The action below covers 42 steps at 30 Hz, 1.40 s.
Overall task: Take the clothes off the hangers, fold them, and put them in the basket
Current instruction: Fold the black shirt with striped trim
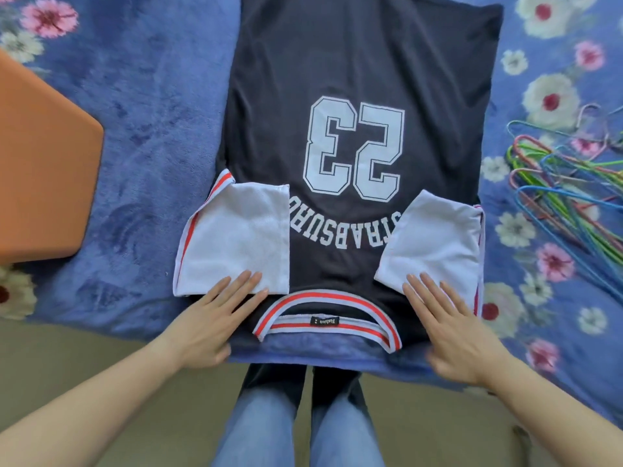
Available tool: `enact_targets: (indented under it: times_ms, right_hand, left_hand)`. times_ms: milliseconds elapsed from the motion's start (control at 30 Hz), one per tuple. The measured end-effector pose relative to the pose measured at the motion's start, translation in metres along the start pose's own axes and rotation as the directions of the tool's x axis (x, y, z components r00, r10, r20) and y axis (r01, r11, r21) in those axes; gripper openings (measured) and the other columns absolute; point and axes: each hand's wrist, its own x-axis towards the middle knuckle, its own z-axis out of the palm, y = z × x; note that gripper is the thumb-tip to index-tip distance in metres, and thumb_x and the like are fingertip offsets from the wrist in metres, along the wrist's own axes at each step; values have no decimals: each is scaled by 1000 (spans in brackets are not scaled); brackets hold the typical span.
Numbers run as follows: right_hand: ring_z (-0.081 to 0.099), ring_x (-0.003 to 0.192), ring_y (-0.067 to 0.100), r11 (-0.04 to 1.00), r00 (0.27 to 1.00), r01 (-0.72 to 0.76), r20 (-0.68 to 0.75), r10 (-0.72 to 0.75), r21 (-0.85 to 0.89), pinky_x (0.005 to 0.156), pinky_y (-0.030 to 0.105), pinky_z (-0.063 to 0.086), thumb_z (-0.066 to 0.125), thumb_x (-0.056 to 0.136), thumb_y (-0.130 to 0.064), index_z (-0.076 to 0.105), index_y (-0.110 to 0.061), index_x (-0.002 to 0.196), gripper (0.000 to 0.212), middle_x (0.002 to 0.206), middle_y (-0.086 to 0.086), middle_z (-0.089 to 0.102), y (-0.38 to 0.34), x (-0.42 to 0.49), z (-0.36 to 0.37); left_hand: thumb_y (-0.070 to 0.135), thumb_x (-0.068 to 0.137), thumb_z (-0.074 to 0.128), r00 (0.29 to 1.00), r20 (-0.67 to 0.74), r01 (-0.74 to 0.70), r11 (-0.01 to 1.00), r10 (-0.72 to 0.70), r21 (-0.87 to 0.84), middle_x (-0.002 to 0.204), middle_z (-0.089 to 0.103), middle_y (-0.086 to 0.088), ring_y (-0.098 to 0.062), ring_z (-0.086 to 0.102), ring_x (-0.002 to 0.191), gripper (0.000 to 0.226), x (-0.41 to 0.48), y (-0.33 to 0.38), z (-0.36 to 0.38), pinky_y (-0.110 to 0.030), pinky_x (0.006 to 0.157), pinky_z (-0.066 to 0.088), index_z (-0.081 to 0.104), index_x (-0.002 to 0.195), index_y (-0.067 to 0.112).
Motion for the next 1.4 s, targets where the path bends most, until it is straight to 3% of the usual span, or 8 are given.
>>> enact_targets:
  times_ms: [167,300,467,633,800,967,1133,1400]
  right_hand:
    - [11,149,30,990,990,-141,-25,141,9,120,44,10,68,39,-4,26,2,148,117,157,19,27,2,0,31]
    - [39,139,33,986,972,-144,-173,157,87,114,39,24,53,54,5,39,3,139,86,143,22,46,3,35,40]
    - [63,104,33,888,938,-301,-59,341,349,76,38,53,43,78,-4,66,-16,112,42,117,9,67,11,57,-1]
    - [62,102,32,787,916,-395,143,374,474,79,34,48,42,78,-13,72,-20,104,40,107,6,73,23,58,-34]
    - [48,64,15,682,777,-558,586,230,473,54,24,34,45,79,-2,53,-13,63,21,67,-1,55,15,40,-45]
    - [34,53,13,646,705,-618,679,204,448,50,23,25,45,70,-3,40,-16,58,19,57,-2,39,21,36,-56]
    - [29,44,10,501,833,-553,431,347,666,43,22,23,48,54,-9,37,-16,45,16,43,-5,33,64,67,-104]
    - [55,67,23,486,814,-435,101,571,758,58,30,38,57,87,-16,58,-5,69,21,67,7,58,127,138,-141]
  left_hand:
    - [-5,91,-6,981,-192,7,990,20,141,156,24,-23,-36,-2,149,68,18,-5,10,-45,118,7,26,150,4]
    - [-1,99,-5,980,-193,0,973,46,232,156,13,-27,-45,25,142,57,32,-10,10,-51,111,32,27,147,1]
    - [-6,78,31,985,-172,27,992,-6,120,113,69,-22,-36,71,95,48,54,-8,-19,-36,61,60,66,109,2]
    - [1,79,44,927,333,233,961,-172,-151,97,69,-5,-29,60,88,34,68,-16,-73,-34,72,46,70,94,18]
    - [-2,76,36,725,688,320,882,8,-347,77,60,-7,-19,44,72,28,55,-9,-105,-28,66,37,62,78,9]
    - [1,77,33,563,826,410,856,35,-316,93,53,7,-18,49,89,32,57,-15,-133,-25,77,40,52,86,25]
    - [-6,65,41,743,660,515,727,-114,-454,49,41,7,-15,42,55,25,95,-64,-178,-22,47,32,47,53,15]
    - [9,79,51,873,141,486,801,-468,-351,72,59,-3,-25,57,74,13,176,-123,-201,-33,62,45,56,73,19]
